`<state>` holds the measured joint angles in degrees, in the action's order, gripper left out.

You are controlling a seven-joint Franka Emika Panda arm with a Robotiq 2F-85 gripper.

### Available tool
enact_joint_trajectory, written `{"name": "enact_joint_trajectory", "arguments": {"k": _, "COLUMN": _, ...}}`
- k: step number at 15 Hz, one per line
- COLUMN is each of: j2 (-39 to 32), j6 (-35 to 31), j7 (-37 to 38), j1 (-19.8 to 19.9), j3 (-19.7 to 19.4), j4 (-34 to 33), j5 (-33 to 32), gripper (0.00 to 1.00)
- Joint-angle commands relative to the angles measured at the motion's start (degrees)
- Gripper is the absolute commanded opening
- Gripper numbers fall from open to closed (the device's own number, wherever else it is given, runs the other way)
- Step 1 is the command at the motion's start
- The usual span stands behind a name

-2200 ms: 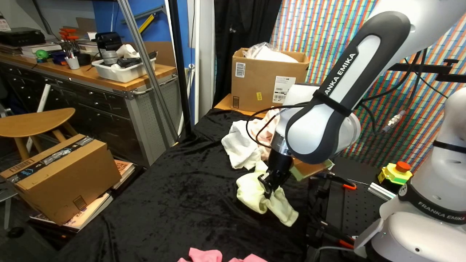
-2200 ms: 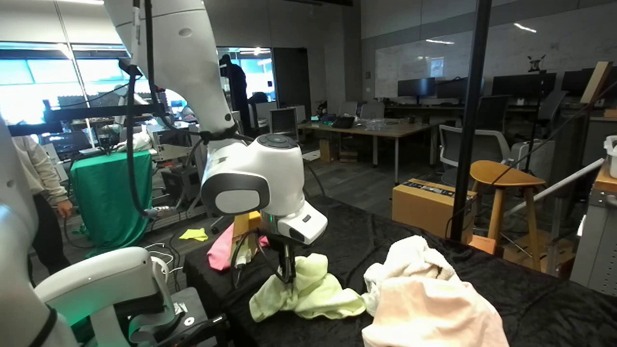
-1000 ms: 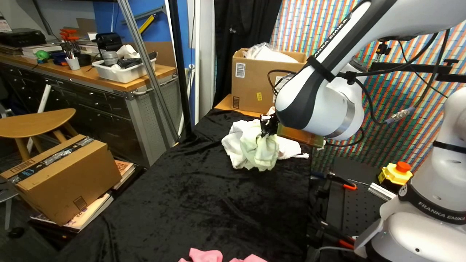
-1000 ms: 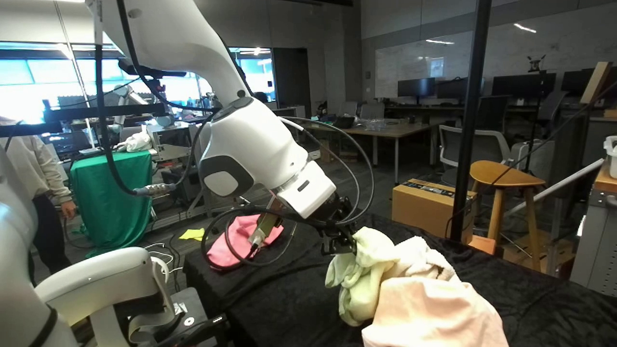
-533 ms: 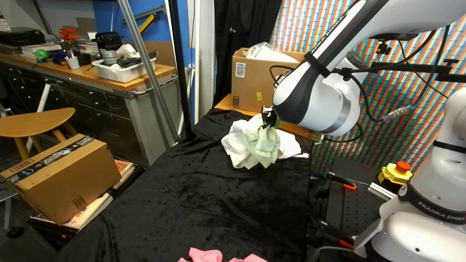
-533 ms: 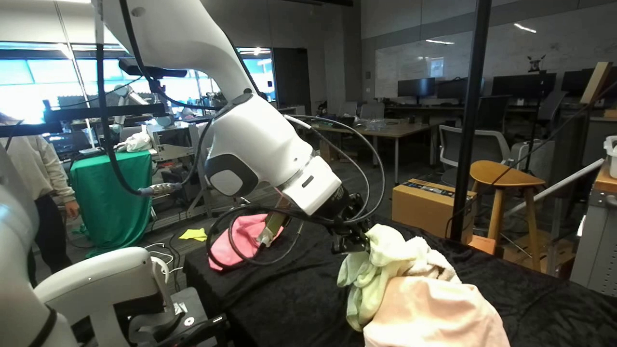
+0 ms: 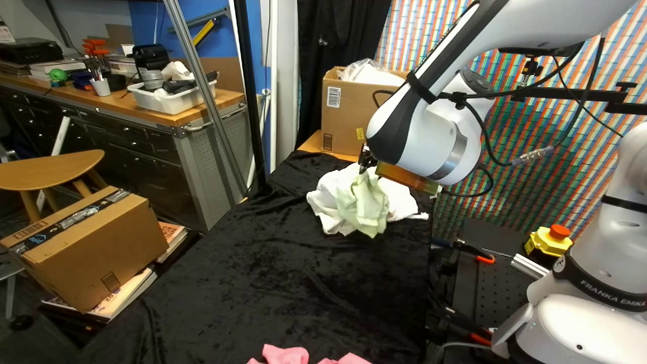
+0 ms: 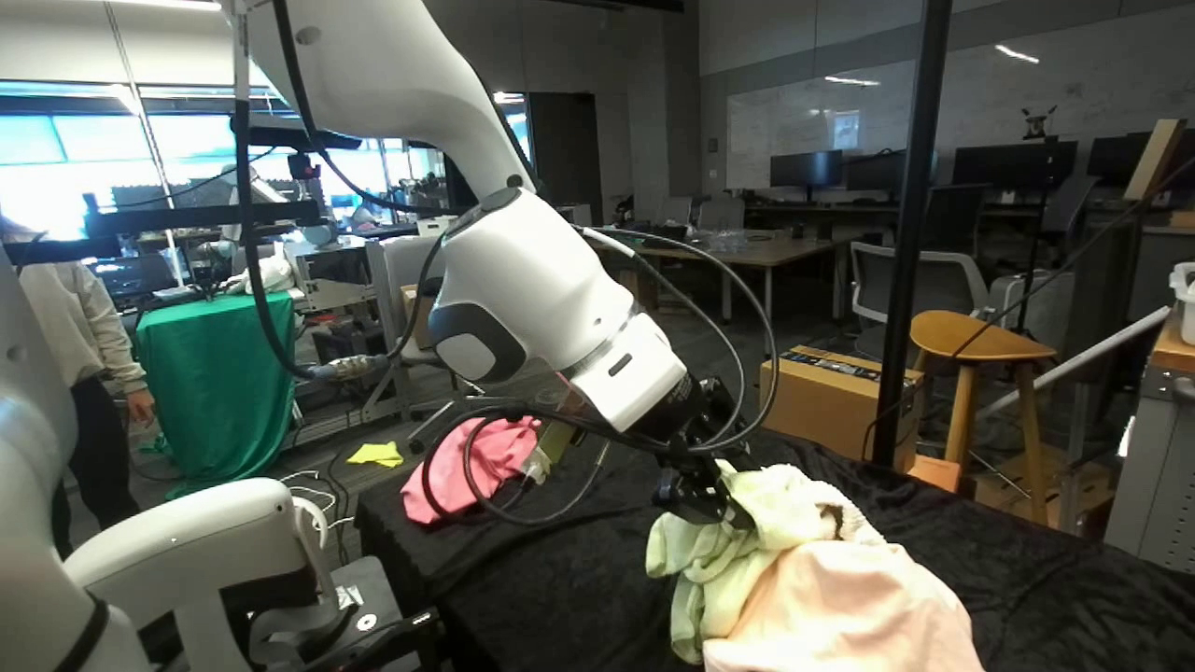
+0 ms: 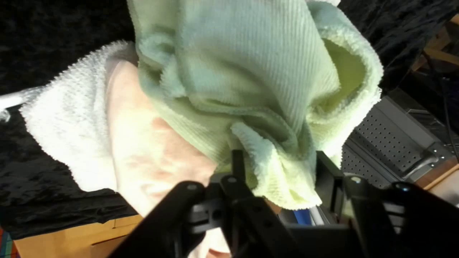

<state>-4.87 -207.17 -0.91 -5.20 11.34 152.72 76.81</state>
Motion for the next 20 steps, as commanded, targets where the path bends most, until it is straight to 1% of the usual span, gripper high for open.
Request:
{"name": "enact_joint_trajectory", "arguments": {"k": 1, "j2": -2.2, "j6": 0.3, "j7": -5.1, "j1": -0.4, "j3": -0.1, "j4": -1.6, "j5": 5.7, "gripper": 0.82}}
{"name": "enact_joint_trajectory", "arguments": {"k": 2, "j2": -2.1, "j6": 0.9, "j7": -6.3, "j1": -0.6, "j3": 0.2, "j4": -1.1, "j5": 7.1, "gripper": 0.91}}
{"name": "enact_joint_trajectory", "arguments": {"k": 3, "j2": -1.7, "j6": 2.5, "j7": -8.6, "j1": -0.7, "j3": 0.4, "j4": -0.6, "j5": 8.8, "gripper": 0.98}}
{"name": "enact_joint_trajectory", "arguments": {"k": 4, "j2": -0.8, "j6": 4.8, "j7": -11.4, "j1": -0.7, "j3": 0.7, "j4": 0.1, "j5": 10.4, "gripper": 1.00}}
{"name": "enact_joint_trajectory", "arguments": {"k": 7, "j2": 1.0, "j6": 11.2, "j7": -20.4, "j1": -0.6, "j3": 1.2, "j4": 2.2, "j5": 14.1, "gripper": 1.00}}
{"name": "enact_joint_trajectory", "arguments": {"k": 9, "j2": 2.2, "j6": 12.9, "j7": -24.5, "j1": -0.7, "j3": 1.6, "j4": 3.9, "j5": 15.4, "gripper": 1.00}}
{"name": "enact_joint_trajectory", "arguments": {"k": 13, "j2": 3.4, "j6": 15.0, "j7": -31.2, "j1": -0.6, "j3": 1.9, "j4": 6.8, "j5": 16.7, "gripper": 1.00}}
{"name": "enact_joint_trajectory", "arguments": {"k": 14, "j2": 1.5, "j6": 14.7, "j7": -35.6, "j1": -0.5, "j3": 1.9, "j4": 4.4, "j5": 19.6, "gripper": 1.00}}
{"name": "enact_joint_trajectory", "arguments": {"k": 20, "j2": -0.3, "j6": 16.1, "j7": -49.8, "j1": -0.2, "j3": 4.6, "j4": 4.8, "j5": 26.9, "gripper": 1.00}}
